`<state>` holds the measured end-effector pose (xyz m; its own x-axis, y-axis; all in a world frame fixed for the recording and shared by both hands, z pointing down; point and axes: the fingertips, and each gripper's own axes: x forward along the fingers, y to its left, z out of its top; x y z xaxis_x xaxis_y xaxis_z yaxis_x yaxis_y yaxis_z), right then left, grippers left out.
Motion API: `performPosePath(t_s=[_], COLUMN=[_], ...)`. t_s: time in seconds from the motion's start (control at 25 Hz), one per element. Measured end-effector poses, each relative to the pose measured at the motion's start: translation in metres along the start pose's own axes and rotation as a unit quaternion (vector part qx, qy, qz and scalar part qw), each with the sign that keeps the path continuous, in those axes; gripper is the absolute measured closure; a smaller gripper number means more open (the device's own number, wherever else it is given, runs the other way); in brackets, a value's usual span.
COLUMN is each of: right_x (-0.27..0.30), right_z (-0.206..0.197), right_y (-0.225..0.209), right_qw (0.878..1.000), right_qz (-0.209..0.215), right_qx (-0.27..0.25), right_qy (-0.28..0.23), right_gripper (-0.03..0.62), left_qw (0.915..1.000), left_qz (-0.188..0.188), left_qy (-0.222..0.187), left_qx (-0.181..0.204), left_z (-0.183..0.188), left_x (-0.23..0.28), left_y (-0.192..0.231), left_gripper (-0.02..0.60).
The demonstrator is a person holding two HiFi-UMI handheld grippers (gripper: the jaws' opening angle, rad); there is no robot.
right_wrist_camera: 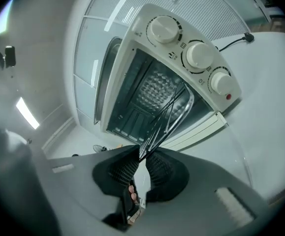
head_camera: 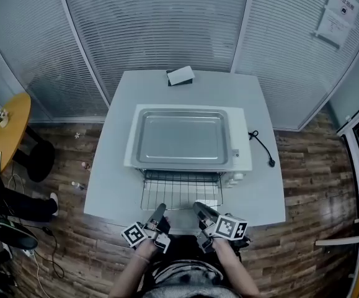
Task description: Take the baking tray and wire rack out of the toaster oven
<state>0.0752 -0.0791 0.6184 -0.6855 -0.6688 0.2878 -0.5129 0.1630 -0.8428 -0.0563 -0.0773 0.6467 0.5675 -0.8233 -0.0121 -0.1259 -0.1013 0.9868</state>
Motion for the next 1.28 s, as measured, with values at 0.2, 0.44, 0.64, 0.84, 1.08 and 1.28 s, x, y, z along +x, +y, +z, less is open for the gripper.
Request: performPosePath(t_s=[0.2,0.44,0.64,0.84,1.08,1.28], right_x=[-0.012,-0.028,-0.044,-0.059,-0.079,-0.097], right_z=[-0.007,-0.022,-0.036,-0.048,-0.06,-0.063], right_y=[0.011,0.029,0.041,0.054,0.079,0.106], right_qw=[1.0,0.999,0.997,0.997,0.995,0.993], right_qz=[-0.005,-0.006,-0.004,0.004,0.026,0.056], right_qx=[0.006,0.019,0.027,0.02,0.003,-0.018], right_qy=[-0.019,-0.046,-0.066,-0.079,-0.095,-0.105], right_gripper=[0.549,0.553,0.554,0.554,0.554,0.554], left_qw=[0.9997,0.998,0.9971,0.9955,0.9914,0.9838], left_qz=[-0.004,-0.02,-0.027,-0.039,-0.071,-0.097], left_qy=[0.023,0.051,0.062,0.068,0.073,0.083], left_qx=[0.008,0.03,0.035,0.053,0.082,0.126], left_z=[-0.004,-0.007,-0.012,-0.019,-0.022,-0.028], left_x=[-0.01,-0.03,-0.048,-0.066,-0.087,-0.105], left_y=[-0.009,-0.025,-0.036,-0.049,-0.08,-0.108], left_gripper=[0.543,0.543,0.543,0.543,0.543,0.541])
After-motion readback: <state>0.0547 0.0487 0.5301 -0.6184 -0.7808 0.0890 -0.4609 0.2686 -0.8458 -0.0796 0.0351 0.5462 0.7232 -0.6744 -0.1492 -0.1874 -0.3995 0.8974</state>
